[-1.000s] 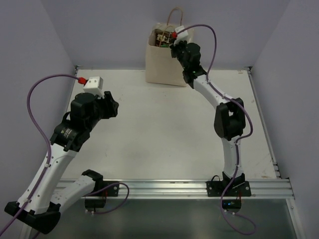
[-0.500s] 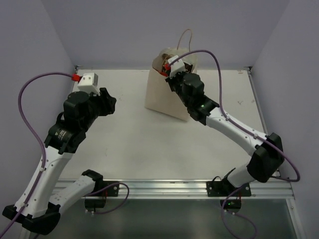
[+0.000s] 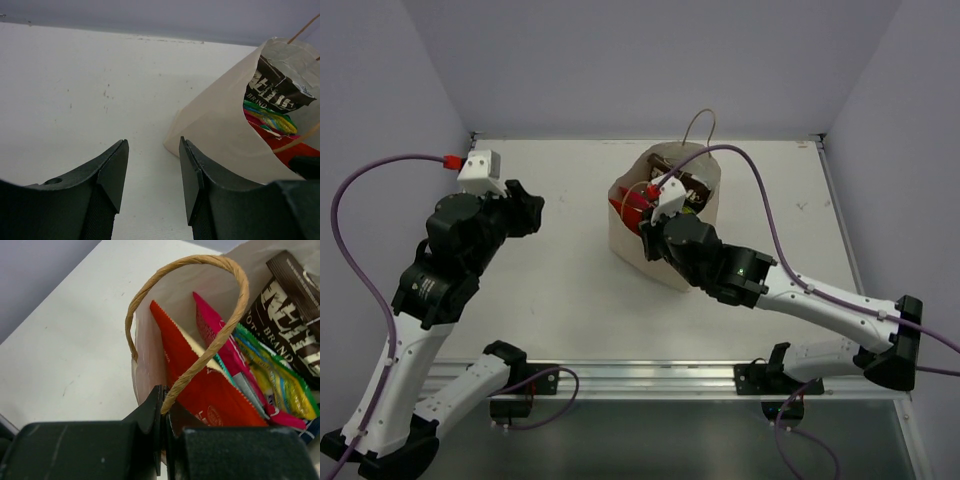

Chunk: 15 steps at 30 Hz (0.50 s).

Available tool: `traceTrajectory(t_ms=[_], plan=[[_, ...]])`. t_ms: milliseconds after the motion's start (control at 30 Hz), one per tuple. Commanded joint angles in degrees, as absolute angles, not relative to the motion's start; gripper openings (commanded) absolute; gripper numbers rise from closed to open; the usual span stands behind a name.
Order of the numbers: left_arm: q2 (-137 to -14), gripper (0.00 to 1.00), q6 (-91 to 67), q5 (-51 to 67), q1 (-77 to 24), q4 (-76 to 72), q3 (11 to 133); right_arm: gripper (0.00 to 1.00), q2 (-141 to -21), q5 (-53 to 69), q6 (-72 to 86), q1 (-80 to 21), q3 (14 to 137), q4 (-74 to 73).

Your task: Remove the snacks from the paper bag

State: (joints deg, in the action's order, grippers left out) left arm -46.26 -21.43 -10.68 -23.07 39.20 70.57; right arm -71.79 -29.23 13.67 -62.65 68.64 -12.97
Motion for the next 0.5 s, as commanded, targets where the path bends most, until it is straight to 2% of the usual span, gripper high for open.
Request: traceTrajectory(t_ms=[0, 33, 133, 167, 267, 300, 367, 400, 467], plan=[[-46.1, 0.51, -20.2, -10.7, -23.4, 40.2, 72.3, 0.01, -70.0, -33.2, 23.4, -65.0, 69.1, -23.5], [-46.1, 0.51, -20.1, -10.7, -23.4, 40.1, 72.7, 0.04, -69.7, -32.5, 24.0, -65.0, 69.3, -24.4], [-46.2, 0.51, -19.9, -10.6, -23.4, 39.8, 72.9, 0.23, -67.9, -29.6, 23.5, -65.2, 70.1, -27.1], [-46.4, 0.51, -19.8, -10.5, -23.4, 39.8, 73.0, 0.34, -67.3, -29.2, 23.3, -65.1, 70.4, -27.8], [-46.9, 0.52, -19.6, -10.3, -23.4, 39.3, 73.0, 0.51, -65.4, -28.7, 21.5, -65.1, 72.2, -30.6], [-47.1, 0.52, -19.5, -10.3, -23.4, 39.1, 73.0, 0.62, -64.6, -28.3, 20.9, -65.0, 73.6, -31.3], [-47.8, 0.53, -19.4, -9.9, -23.4, 38.6, 73.0, 0.69, -63.9, -28.5, 19.1, -65.0, 75.1, -33.4], [-48.4, 0.53, -19.4, -9.7, -23.4, 38.4, 73.2, 0.76, -63.4, -28.7, 18.6, -65.1, 76.5, -34.3], [-48.9, 0.54, -19.2, -9.3, -23.4, 37.9, 73.3, 0.82, -62.1, -29.0, 16.9, -65.0, 77.4, -35.2]])
